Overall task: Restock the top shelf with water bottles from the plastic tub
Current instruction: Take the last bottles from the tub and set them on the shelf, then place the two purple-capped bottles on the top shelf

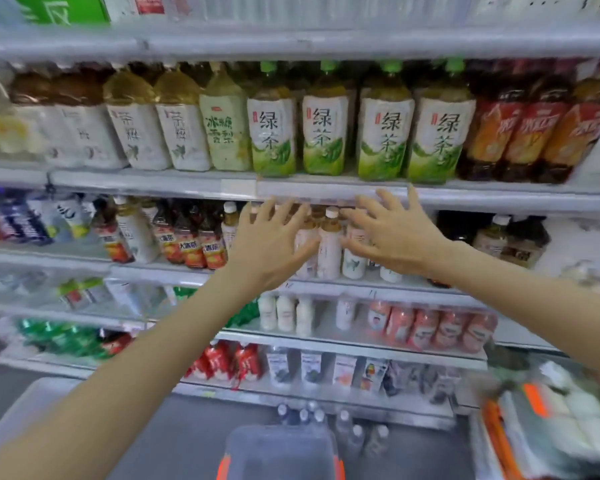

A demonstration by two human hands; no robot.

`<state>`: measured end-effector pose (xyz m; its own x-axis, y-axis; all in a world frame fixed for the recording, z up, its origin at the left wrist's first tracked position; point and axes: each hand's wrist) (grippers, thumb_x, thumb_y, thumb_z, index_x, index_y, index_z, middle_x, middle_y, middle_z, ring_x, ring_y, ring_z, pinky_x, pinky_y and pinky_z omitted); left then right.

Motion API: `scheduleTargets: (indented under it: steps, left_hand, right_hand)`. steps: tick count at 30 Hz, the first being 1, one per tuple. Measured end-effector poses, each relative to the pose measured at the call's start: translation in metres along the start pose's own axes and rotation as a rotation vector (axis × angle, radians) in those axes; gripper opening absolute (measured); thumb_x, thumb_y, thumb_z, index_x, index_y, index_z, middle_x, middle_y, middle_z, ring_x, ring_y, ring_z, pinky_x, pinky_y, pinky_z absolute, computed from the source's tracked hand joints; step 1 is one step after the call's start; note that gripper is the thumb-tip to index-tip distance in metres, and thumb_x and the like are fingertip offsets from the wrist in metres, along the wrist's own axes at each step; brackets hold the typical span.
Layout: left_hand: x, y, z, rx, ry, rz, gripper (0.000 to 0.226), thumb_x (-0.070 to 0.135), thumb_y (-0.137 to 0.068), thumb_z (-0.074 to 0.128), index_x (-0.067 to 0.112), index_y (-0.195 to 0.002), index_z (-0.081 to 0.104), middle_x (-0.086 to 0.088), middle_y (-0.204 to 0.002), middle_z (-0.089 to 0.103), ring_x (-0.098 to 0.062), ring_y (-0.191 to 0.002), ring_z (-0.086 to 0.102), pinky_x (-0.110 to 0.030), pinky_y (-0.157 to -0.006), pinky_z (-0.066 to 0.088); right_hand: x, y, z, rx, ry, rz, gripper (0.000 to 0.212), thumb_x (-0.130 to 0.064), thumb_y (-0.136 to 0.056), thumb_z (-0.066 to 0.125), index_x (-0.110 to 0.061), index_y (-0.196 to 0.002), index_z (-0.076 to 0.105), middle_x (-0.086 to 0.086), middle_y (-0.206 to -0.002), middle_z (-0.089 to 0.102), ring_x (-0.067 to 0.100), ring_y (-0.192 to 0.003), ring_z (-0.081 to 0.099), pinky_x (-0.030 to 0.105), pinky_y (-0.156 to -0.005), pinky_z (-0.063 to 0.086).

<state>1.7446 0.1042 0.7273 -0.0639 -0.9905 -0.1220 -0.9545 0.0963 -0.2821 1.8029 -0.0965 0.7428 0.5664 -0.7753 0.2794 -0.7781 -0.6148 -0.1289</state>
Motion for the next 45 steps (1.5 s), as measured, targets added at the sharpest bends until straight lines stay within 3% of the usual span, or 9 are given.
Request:
scheduleTargets:
  steps: [6, 10, 15, 20, 25, 30, 38, 42, 45]
  left_hand:
    - [-0.077, 0.027, 0.069, -0.192, 0.029, 0.006, 0.093, 0.065, -0.069, -0.014, 0.027, -0.150, 0.010, 0.000, -0.155, 0.023, -0.022, -0.142, 0.016, -0.046, -0.110, 0.014]
    - [-0.116, 0.038, 0.126, -0.364, 0.100, 0.000, 0.067, 0.060, -0.093, 0.010, 0.025, -0.151, 0.003, 0.001, -0.157, 0.016, -0.022, -0.144, 0.009, -0.047, -0.114, 0.010]
    - [-0.123, 0.056, 0.215, -0.463, 0.174, -0.007, 0.068, 0.058, -0.094, 0.018, 0.023, -0.151, 0.006, -0.001, -0.156, 0.021, -0.023, -0.143, 0.014, -0.045, -0.113, 0.014]
    - [-0.104, 0.096, 0.307, -0.638, 0.291, -0.146, 0.081, 0.068, -0.082, 0.005, 0.026, -0.151, 0.008, 0.000, -0.155, 0.023, -0.021, -0.142, 0.017, -0.046, -0.112, 0.018]
    - [-0.088, 0.133, 0.379, -0.789, 0.321, -0.229, 0.087, 0.069, -0.074, -0.007, 0.028, -0.151, 0.003, 0.003, -0.157, 0.016, -0.020, -0.143, 0.013, -0.043, -0.113, 0.013]
    - [-0.075, 0.154, 0.450, -0.763, 0.364, -0.295, 0.101, 0.067, -0.061, -0.013, 0.027, -0.150, 0.012, 0.002, -0.154, 0.026, -0.021, -0.141, 0.019, -0.041, -0.112, 0.016]
    - [-0.053, 0.186, 0.580, -0.843, 0.322, -0.256, 0.100, 0.067, -0.061, -0.016, 0.029, -0.150, 0.009, 0.005, -0.155, 0.021, -0.020, -0.142, 0.015, -0.043, -0.113, 0.013]
    - [-0.040, 0.199, 0.640, -0.875, 0.409, -0.298, 0.071, 0.065, -0.089, 0.009, 0.029, -0.150, 0.010, 0.005, -0.156, 0.020, -0.020, -0.143, 0.013, -0.044, -0.114, 0.010]
    - [-0.030, 0.200, 0.682, -0.885, 0.539, -0.447, 0.060, 0.052, -0.097, 0.027, 0.026, -0.150, 0.013, 0.002, -0.156, 0.021, -0.022, -0.143, 0.013, -0.045, -0.115, 0.011]
  right_hand:
    - [-0.068, -0.041, 0.056, -0.162, -0.099, 0.007, 0.077, -0.072, -0.085, 0.003, -0.031, -0.148, 0.023, -0.003, -0.158, 0.015, 0.026, -0.144, 0.014, 0.061, -0.112, 0.008]
    - [-0.097, -0.056, 0.096, -0.256, -0.085, 0.029, 0.084, -0.071, -0.080, -0.006, -0.031, -0.148, 0.021, -0.003, -0.159, 0.013, 0.027, -0.145, 0.013, 0.059, -0.112, 0.009]
    - [-0.124, -0.057, 0.172, -0.414, -0.100, 0.006, 0.092, -0.069, -0.084, -0.007, -0.020, -0.135, 0.051, 0.007, -0.146, 0.043, 0.035, -0.131, 0.042, 0.068, -0.102, 0.023]
    - [-0.148, -0.044, 0.283, -0.525, -0.174, 0.106, 0.063, -0.057, -0.086, 0.027, -0.016, -0.102, 0.072, 0.009, -0.112, 0.068, 0.038, -0.095, 0.066, 0.063, -0.074, 0.048]
    - [-0.168, -0.027, 0.370, -0.575, -0.234, 0.126, 0.062, -0.055, -0.083, 0.032, -0.013, -0.107, 0.070, 0.012, -0.114, 0.066, 0.045, -0.097, 0.063, 0.069, -0.077, 0.044]
    - [-0.199, -0.018, 0.449, -0.630, -0.347, 0.157, 0.059, -0.062, -0.093, 0.027, -0.029, -0.141, 0.038, -0.004, -0.153, 0.028, 0.026, -0.140, 0.027, 0.057, -0.110, 0.017]
    - [-0.252, 0.027, 0.585, -0.732, -0.375, 0.094, 0.074, -0.074, -0.081, 0.015, -0.029, -0.128, 0.051, -0.002, -0.140, 0.043, 0.031, -0.123, 0.047, 0.053, -0.096, 0.036]
    - [-0.269, 0.039, 0.644, -0.687, -0.474, 0.156, 0.083, -0.077, -0.077, 0.011, -0.028, -0.138, 0.039, 0.000, -0.151, 0.030, 0.027, -0.136, 0.032, 0.048, -0.107, 0.027]
    - [-0.280, 0.039, 0.687, -0.667, -0.614, 0.209, 0.077, -0.070, -0.086, 0.031, -0.019, -0.143, 0.033, 0.002, -0.151, 0.029, 0.025, -0.138, 0.029, 0.039, -0.108, 0.031]
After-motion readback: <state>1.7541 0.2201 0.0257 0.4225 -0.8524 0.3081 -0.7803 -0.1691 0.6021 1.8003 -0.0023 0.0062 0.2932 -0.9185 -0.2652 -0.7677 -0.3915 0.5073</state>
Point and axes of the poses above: each hand's wrist, its own y-axis away from the middle knuckle, its own z-axis out of the palm, x = y × z
